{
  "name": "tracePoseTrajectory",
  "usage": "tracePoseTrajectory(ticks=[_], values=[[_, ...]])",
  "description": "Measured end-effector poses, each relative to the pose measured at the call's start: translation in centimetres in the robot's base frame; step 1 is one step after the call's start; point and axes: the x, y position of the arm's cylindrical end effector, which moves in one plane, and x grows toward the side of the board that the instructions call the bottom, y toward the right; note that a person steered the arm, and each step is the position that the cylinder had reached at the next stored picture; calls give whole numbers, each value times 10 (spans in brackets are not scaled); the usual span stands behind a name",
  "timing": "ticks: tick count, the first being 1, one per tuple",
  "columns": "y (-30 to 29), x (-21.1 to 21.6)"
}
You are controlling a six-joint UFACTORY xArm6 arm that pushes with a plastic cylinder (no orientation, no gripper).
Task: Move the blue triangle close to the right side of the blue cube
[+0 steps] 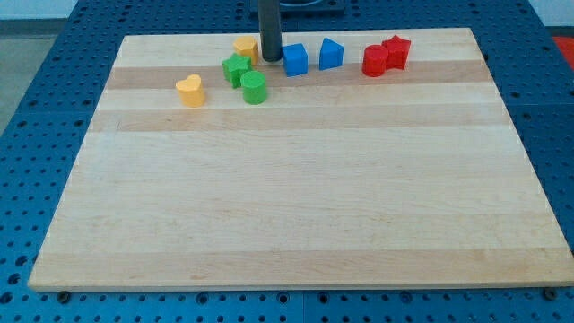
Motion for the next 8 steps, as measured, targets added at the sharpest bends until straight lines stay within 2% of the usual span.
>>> tracePoseTrajectory(ticks=[2, 3, 4, 5, 6, 7, 8], values=[[25, -5], [20, -5], [6, -26], [32, -42], [94, -45], [106, -44], [106, -19]])
